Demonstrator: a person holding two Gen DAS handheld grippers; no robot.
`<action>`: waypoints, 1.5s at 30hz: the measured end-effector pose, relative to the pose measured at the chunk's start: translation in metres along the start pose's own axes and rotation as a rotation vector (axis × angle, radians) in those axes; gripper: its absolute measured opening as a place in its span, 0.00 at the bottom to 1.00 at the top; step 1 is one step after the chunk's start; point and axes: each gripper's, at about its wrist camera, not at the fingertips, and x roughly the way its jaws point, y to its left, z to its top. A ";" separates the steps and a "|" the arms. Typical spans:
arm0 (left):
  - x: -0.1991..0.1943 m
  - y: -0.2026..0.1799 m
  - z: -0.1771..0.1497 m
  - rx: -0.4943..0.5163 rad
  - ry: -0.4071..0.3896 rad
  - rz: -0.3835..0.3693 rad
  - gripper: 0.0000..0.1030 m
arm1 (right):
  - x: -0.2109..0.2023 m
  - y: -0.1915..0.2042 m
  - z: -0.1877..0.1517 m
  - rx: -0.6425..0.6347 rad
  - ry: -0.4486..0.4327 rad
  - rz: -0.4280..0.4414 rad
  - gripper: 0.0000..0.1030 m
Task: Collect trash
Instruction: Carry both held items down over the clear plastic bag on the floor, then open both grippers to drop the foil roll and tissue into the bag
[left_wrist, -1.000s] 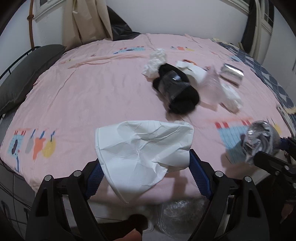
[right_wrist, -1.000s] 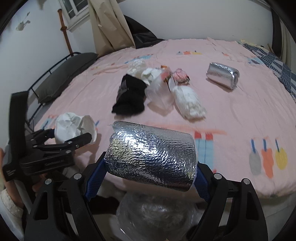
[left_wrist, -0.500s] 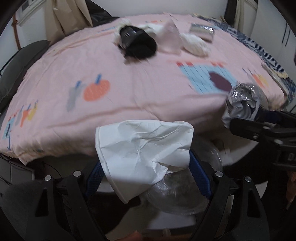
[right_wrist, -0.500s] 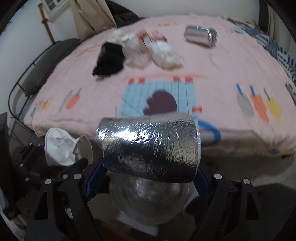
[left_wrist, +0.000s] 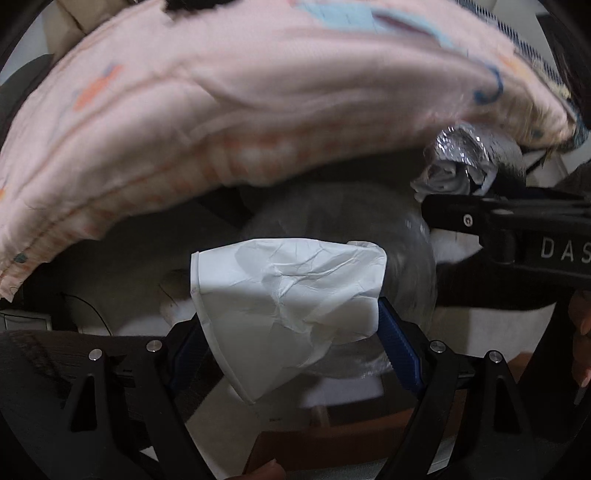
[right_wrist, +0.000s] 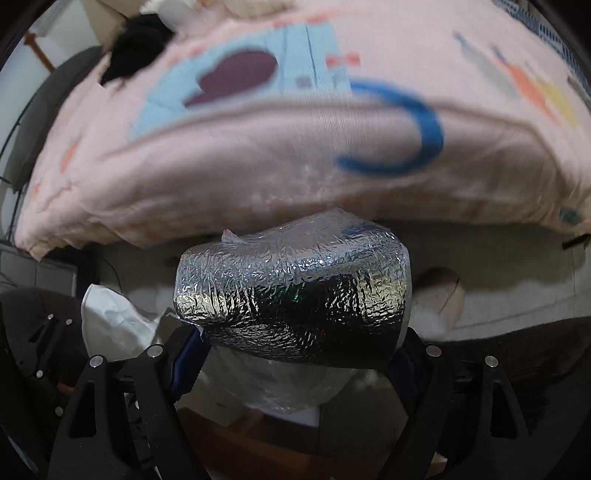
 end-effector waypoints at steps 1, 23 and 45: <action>0.006 -0.002 0.000 0.007 0.021 -0.001 0.81 | 0.006 -0.001 -0.001 0.007 0.019 -0.007 0.76; 0.116 -0.020 0.001 0.104 0.332 -0.007 0.80 | 0.093 -0.031 -0.002 0.064 0.266 -0.093 0.76; 0.096 -0.008 0.007 0.056 0.248 0.000 0.94 | 0.080 -0.032 0.000 0.054 0.192 -0.181 0.91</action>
